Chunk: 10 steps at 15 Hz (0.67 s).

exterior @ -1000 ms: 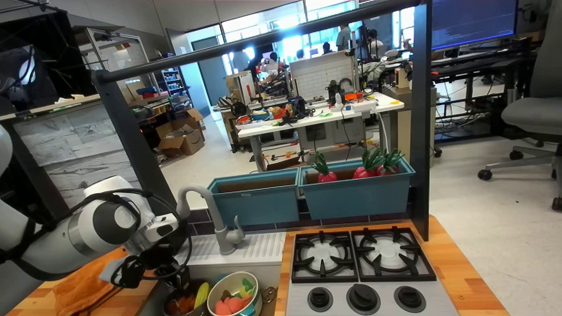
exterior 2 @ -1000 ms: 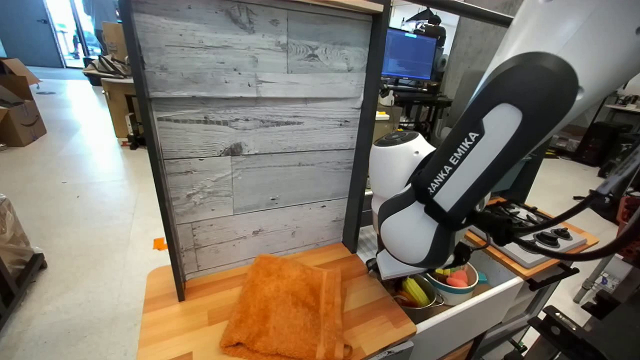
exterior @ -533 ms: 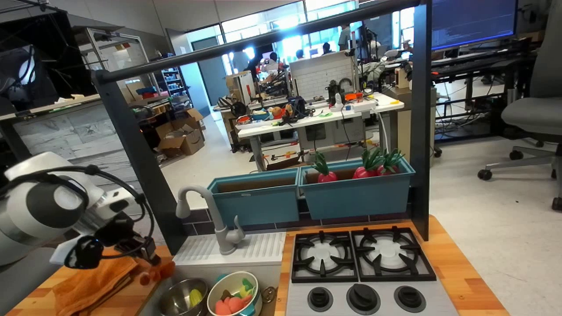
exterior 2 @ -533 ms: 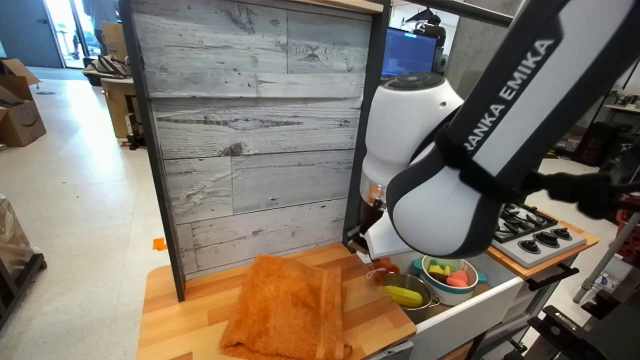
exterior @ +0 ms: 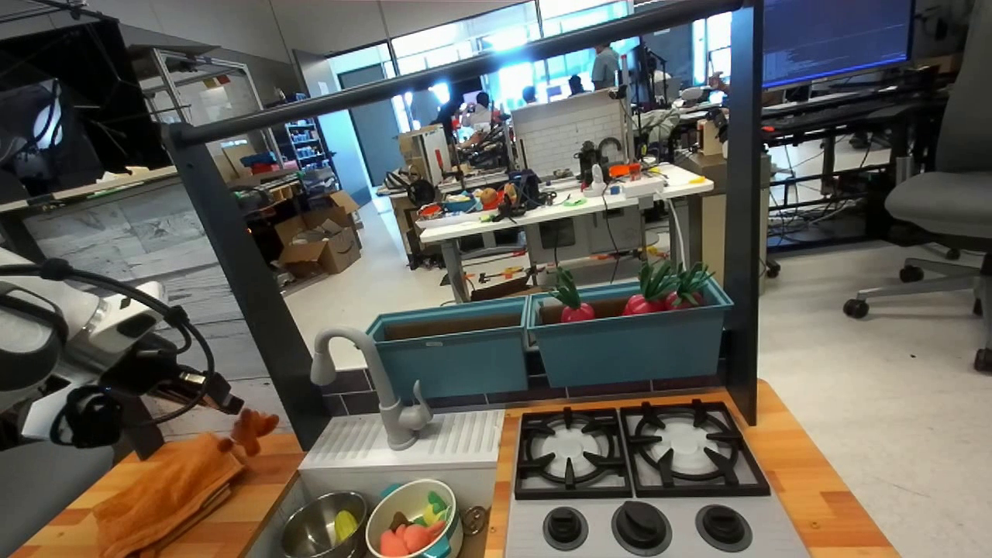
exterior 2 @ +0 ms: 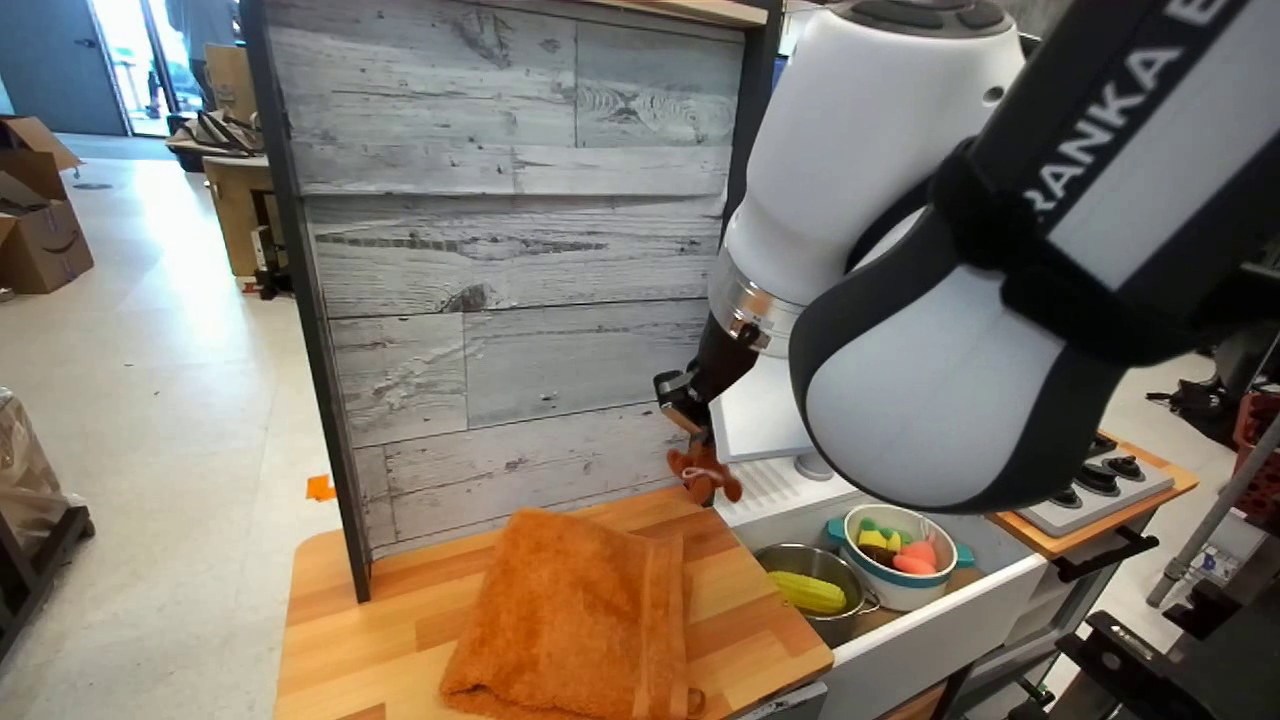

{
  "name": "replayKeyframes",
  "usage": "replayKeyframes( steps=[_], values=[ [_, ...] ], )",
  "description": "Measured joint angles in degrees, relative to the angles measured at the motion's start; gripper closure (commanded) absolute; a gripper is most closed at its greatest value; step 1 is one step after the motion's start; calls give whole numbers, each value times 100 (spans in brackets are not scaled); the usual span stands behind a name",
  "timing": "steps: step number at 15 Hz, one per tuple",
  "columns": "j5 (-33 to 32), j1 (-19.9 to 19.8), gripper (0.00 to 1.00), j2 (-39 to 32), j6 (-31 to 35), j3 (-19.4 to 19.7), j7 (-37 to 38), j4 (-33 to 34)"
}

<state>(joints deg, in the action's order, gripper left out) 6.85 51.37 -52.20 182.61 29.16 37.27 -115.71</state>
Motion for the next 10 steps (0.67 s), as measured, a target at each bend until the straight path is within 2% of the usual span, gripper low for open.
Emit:
replayKeyframes(
  steps=[7,8,10],
  values=[
    [249,-291,7,42,-324,-200,-392,-135],
    [249,-360,1,111,-539,-252,-465,-210],
    [245,-610,0,275,-1077,-447,-673,-359]
  ],
)
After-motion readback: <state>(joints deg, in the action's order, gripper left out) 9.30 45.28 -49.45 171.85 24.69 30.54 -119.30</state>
